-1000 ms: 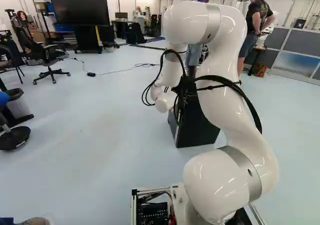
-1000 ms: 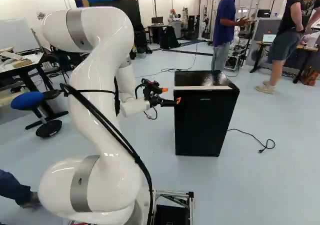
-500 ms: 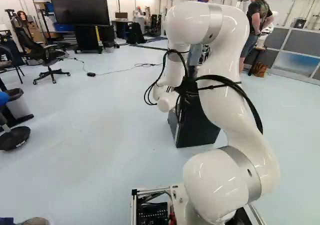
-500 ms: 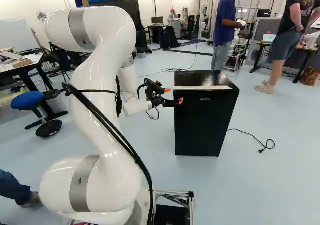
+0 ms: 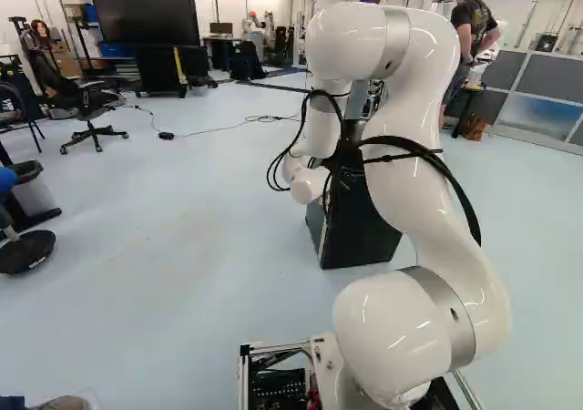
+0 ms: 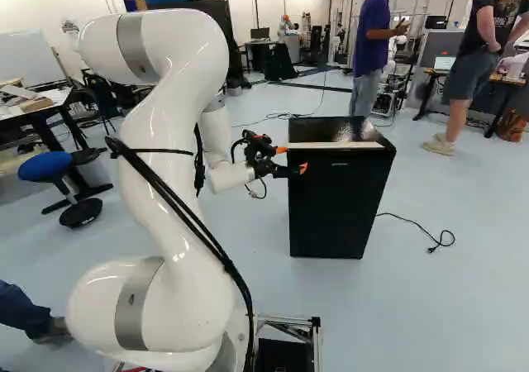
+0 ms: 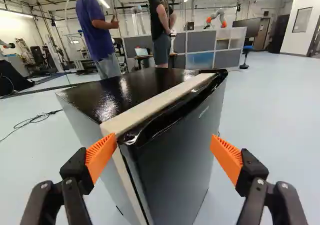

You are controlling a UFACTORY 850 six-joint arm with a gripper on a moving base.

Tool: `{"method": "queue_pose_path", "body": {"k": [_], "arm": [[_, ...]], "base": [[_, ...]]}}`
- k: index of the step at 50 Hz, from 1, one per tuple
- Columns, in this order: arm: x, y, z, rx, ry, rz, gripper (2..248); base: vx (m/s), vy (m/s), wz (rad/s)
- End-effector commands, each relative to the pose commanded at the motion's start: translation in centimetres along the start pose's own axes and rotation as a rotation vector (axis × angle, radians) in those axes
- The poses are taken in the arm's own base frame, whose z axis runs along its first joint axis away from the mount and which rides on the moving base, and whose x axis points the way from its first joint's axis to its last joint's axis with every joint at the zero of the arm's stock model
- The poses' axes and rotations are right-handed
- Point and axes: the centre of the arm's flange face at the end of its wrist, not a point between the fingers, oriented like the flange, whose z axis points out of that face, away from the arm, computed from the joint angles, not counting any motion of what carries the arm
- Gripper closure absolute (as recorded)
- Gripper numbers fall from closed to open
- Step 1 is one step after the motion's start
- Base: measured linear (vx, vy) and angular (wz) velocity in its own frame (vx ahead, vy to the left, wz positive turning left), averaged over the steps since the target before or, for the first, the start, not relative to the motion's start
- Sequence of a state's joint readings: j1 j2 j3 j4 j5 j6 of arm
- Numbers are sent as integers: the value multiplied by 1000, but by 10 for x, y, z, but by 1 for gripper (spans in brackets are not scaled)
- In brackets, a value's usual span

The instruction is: Grab a drink from the fridge

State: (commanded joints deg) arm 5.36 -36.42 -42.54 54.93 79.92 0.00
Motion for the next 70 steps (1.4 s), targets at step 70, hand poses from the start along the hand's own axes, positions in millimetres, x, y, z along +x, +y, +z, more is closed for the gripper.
{"method": "queue_pose_path", "body": {"k": [70], "arm": [[15, 109, -57, -135, -61, -76, 3]], "base": [[0, -1, -2]]}}
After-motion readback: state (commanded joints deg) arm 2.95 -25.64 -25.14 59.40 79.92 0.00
